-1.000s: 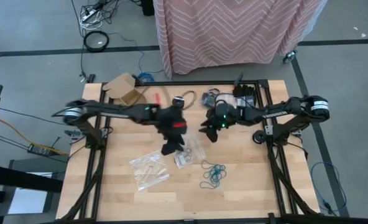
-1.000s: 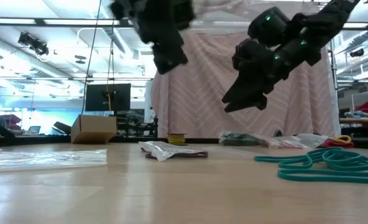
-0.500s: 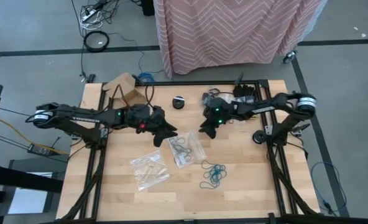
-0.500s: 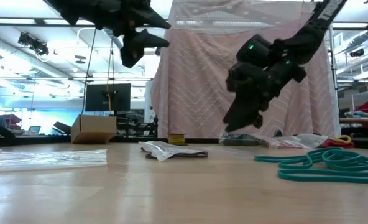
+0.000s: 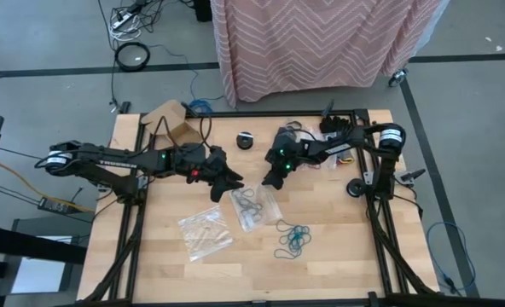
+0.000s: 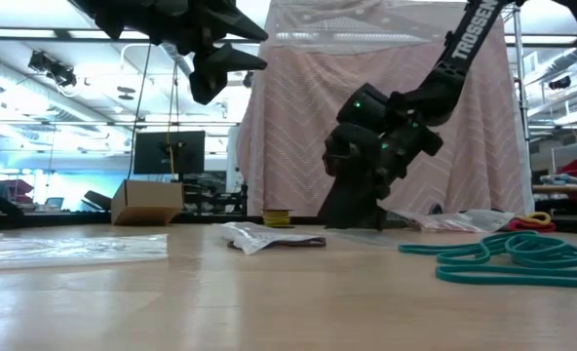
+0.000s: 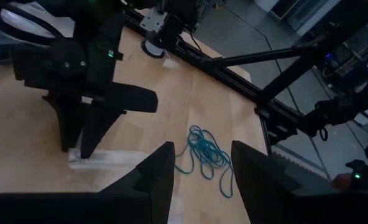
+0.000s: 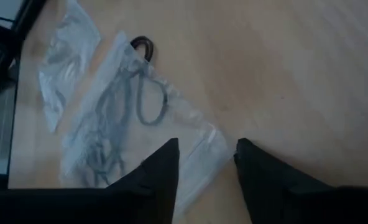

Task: Sort rubber bands
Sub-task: Open the transparent zip bag

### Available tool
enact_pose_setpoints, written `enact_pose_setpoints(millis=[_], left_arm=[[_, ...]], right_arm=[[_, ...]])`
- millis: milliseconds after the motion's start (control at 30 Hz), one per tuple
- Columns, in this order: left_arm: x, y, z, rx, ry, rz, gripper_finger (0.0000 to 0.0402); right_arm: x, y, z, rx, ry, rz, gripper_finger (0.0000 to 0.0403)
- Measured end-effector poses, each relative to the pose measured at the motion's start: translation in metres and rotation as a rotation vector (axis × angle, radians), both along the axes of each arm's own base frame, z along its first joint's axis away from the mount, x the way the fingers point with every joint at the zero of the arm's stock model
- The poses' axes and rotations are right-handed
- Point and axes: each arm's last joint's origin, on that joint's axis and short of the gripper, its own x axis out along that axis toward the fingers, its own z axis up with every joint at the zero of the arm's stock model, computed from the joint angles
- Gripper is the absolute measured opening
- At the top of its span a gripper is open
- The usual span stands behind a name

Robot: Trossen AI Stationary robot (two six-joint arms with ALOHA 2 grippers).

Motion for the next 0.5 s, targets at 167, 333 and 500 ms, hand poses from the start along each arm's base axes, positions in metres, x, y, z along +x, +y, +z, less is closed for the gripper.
enact_pose_setpoints(millis=[167,333,500], left_arm=[[0.0,0.0,0.0,0.008,-0.001,-0.003,0.0167],[0.0,0.001,0.0,0.03,0.0,-0.008,0.0167],[-0.001,0.001,-0.002,0.051,0.015,-0.016,0.0167]], right_arm=[[0.003,0.009,0.002,0.052,-0.04,0.066,0.0046],[0.005,0.016,0.005,0.101,-0.043,0.072,0.0004],[0.006,0.024,0.024,0.139,-0.105,0.088,0.0]])
